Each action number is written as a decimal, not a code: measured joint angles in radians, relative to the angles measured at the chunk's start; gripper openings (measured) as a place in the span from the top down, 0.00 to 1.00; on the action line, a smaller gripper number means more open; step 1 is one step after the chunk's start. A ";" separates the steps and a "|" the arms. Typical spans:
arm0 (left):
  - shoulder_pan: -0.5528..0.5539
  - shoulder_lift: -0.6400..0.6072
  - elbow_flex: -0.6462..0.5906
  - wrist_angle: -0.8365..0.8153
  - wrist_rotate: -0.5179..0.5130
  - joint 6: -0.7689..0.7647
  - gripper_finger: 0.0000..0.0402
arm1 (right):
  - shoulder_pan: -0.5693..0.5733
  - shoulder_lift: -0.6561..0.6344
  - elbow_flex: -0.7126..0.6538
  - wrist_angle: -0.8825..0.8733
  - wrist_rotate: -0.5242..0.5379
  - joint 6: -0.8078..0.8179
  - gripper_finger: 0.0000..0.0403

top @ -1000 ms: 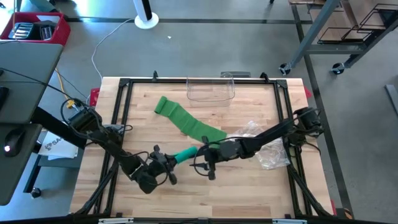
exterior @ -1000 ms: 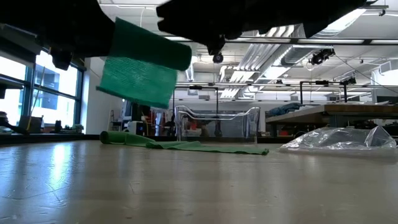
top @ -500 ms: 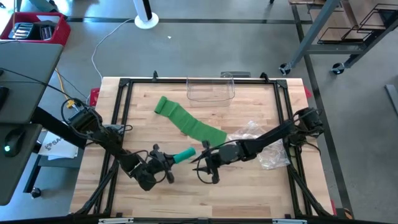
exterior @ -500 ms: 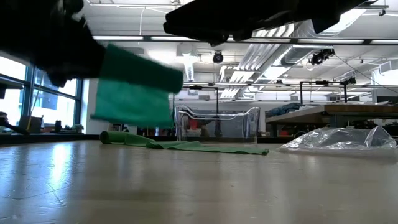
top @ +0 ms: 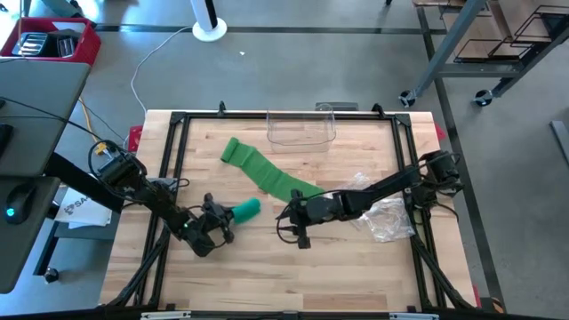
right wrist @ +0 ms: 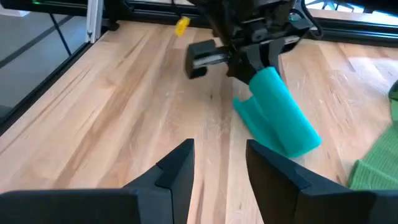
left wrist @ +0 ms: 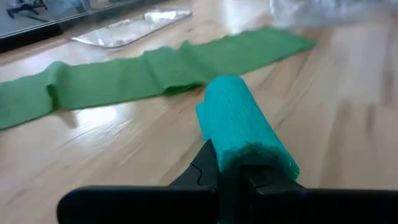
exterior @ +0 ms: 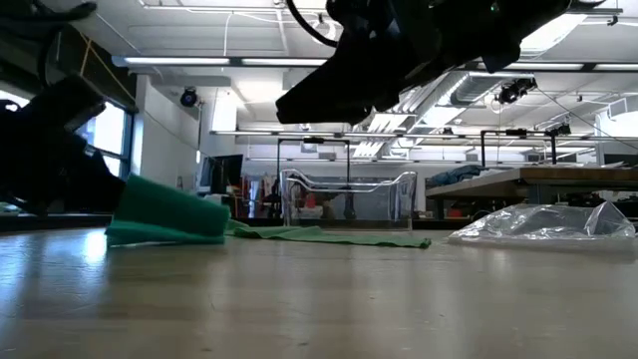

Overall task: Roll bandage
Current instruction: Roll the blue bandage

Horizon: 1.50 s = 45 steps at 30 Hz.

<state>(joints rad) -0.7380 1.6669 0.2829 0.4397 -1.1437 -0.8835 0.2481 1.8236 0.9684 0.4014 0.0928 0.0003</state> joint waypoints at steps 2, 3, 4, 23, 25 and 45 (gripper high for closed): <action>-0.001 0.000 -0.027 0.000 0.002 0.003 0.99 | 0.000 0.000 0.000 -0.002 -0.001 0.000 0.66; -0.002 0.000 -0.037 0.000 0.001 0.003 0.98 | 0.000 0.000 0.000 -0.002 -0.003 0.001 0.66; -0.002 -0.001 -0.044 0.001 0.001 0.008 0.97 | 0.000 0.000 0.000 -0.001 -0.004 0.001 0.66; -0.002 -0.003 -0.054 -0.047 0.083 0.166 0.57 | 0.001 0.000 0.000 -0.004 -0.051 0.037 0.66; -0.002 -0.004 -0.050 -0.051 0.079 0.186 0.53 | 0.001 0.000 0.000 -0.011 -0.051 0.037 0.66; 0.069 -0.016 0.225 -0.382 0.204 0.687 0.44 | -0.061 0.055 0.000 0.104 -0.093 0.054 0.66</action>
<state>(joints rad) -0.6686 1.6508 0.5078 0.0578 -0.9395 -0.1964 0.1874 1.8786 0.9680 0.5056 0.0000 0.0543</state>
